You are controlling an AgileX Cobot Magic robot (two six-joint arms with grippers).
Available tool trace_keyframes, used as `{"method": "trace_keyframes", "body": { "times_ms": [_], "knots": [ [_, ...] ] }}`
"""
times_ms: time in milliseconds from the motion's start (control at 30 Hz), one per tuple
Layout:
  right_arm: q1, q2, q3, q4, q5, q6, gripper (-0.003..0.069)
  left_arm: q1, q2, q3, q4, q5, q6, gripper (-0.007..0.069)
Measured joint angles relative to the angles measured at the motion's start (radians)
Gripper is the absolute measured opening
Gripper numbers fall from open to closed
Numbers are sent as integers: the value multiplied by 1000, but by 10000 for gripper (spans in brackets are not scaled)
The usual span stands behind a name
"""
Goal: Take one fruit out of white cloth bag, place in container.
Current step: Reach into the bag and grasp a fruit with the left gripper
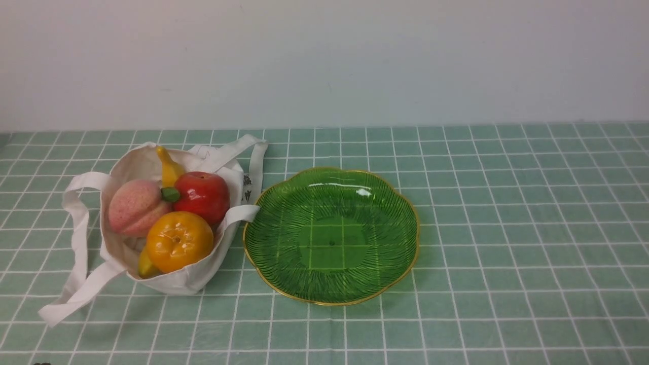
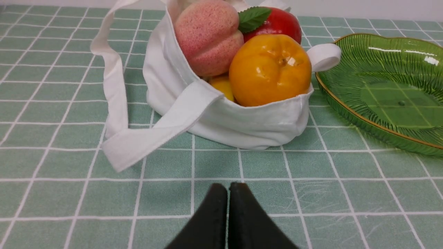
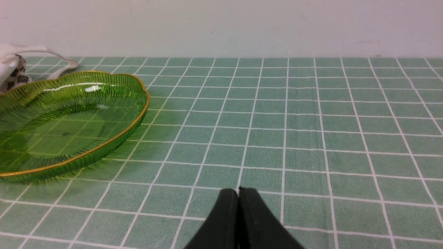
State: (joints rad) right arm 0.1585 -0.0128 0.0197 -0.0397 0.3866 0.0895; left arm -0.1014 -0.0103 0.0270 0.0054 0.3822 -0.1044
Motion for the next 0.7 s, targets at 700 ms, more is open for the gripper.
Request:
{"method": "trace_keyframes", "body": {
  "times_ms": [700],
  "knots": [
    [0,0,0,0,0,0,-15,0,0,2,-839,-67,-380,-8]
  ]
}}
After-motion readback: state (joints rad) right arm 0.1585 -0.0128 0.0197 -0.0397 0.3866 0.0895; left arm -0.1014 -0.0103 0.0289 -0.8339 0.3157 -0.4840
